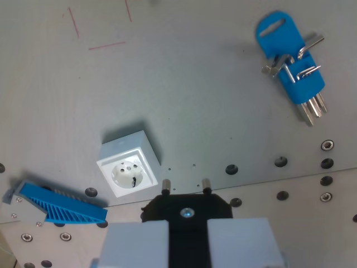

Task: Move above the white socket

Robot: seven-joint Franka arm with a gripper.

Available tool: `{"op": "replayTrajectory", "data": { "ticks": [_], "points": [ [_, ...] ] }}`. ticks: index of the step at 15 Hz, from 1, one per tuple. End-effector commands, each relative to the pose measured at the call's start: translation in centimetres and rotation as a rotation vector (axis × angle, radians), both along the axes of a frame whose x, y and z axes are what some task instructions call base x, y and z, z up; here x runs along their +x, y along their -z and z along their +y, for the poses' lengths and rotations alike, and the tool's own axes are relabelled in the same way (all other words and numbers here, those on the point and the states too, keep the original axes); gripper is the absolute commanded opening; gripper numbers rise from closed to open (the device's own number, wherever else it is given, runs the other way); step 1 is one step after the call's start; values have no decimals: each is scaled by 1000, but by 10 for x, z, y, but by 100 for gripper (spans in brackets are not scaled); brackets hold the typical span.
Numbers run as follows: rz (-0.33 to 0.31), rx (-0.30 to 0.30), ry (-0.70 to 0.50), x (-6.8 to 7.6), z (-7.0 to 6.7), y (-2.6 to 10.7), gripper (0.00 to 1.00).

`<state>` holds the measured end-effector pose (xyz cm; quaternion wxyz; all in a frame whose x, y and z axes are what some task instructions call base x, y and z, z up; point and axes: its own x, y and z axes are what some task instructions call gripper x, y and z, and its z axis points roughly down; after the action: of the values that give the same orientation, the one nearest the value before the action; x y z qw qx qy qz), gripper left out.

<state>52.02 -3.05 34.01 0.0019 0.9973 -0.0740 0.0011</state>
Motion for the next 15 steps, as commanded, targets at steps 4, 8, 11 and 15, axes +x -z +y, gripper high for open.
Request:
{"op": "replayTrajectory", "data": {
  "ticks": [4,8,11,15],
  "points": [
    [1,0,-4,0,0,1,0],
    [-1,1,-33,-5,3,7,0],
    [-15,1,-74,-13,8,20,0],
    [-57,-2,-132,-31,20,41,0]
  ]
}}
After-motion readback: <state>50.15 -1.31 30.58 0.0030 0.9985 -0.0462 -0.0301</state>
